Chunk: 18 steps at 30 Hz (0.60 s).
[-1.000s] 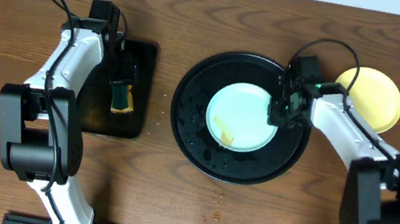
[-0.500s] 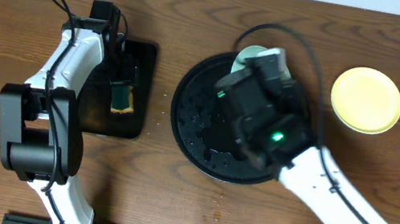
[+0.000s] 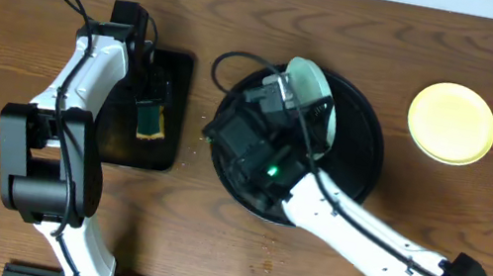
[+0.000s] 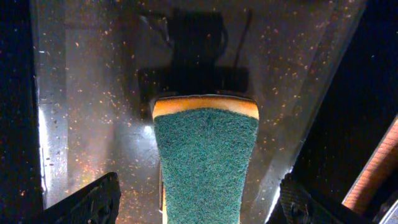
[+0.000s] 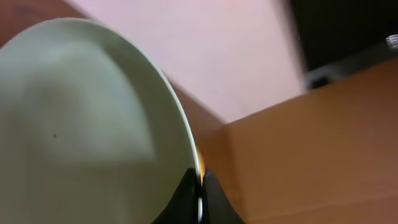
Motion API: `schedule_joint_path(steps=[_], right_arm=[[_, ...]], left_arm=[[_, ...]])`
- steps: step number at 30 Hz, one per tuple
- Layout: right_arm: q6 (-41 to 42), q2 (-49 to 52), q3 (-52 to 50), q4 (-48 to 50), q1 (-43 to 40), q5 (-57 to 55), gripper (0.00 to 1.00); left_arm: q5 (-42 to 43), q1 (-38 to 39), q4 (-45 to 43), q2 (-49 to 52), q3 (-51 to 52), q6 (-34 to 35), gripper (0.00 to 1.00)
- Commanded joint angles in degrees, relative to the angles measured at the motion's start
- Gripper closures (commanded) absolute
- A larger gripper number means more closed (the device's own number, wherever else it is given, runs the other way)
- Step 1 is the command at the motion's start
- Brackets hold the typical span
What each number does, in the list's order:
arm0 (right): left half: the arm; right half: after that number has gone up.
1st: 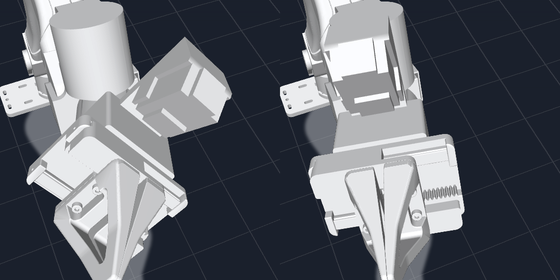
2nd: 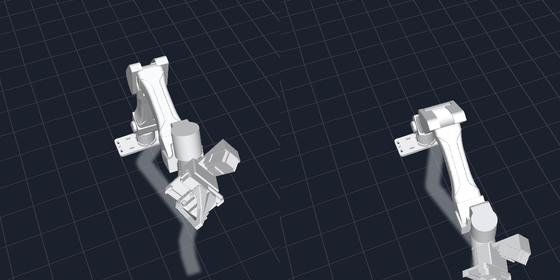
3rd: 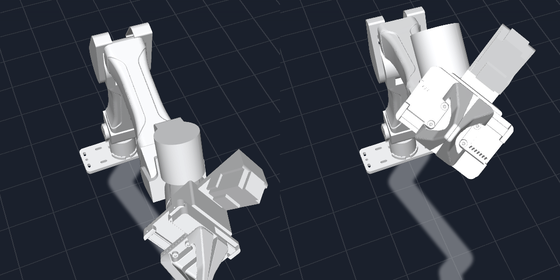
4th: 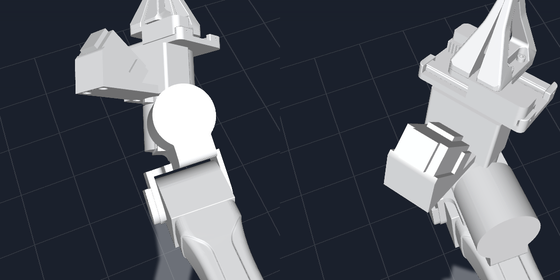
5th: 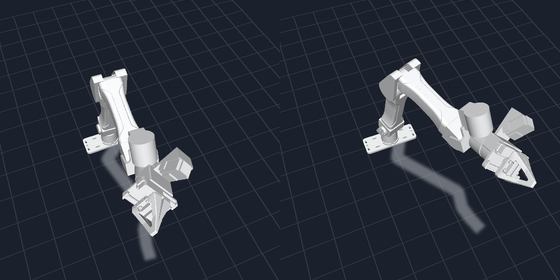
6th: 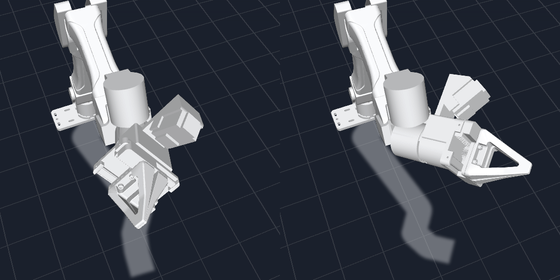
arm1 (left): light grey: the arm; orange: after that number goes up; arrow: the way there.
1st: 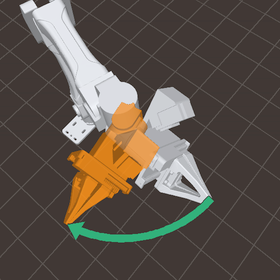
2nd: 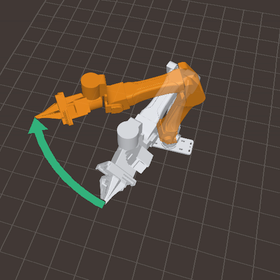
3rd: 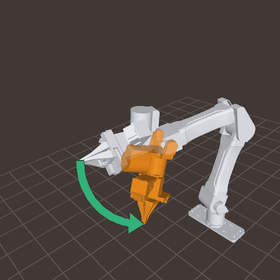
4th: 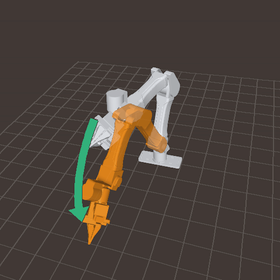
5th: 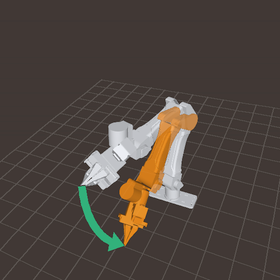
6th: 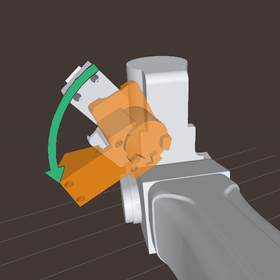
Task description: Clean dirty plates on tray and stack at the side
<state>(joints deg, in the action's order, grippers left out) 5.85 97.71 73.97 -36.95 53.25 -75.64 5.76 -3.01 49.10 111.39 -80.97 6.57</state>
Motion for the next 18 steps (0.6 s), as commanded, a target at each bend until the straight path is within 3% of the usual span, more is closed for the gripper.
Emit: schedule_joint_path(steps=[1, 8, 12, 18], right_arm=[[2.3, -1.3, 0.3, 0.0, -7.1, 22.4, 0.99], [3.2, -1.6, 0.0, -2.3, -29.9, 73.3, 0.99], [2.0, -1.6, -3.6, -1.9, -36.9, 81.1, 0.99], [1.9, -1.6, -16.7, 11.6, -38.2, 81.3, 0.99]], left_arm=[[-0.7, -0.2, 0.3, -0.1, 0.2, -0.3, 0.18], [-0.6, -0.2, -4.0, -0.1, 0.2, -0.3, 0.18], [3.0, -0.2, 0.5, -0.1, 0.2, -0.3, 0.18], [5.3, 0.2, 0.9, -0.1, 3.7, -0.3, 0.18]])
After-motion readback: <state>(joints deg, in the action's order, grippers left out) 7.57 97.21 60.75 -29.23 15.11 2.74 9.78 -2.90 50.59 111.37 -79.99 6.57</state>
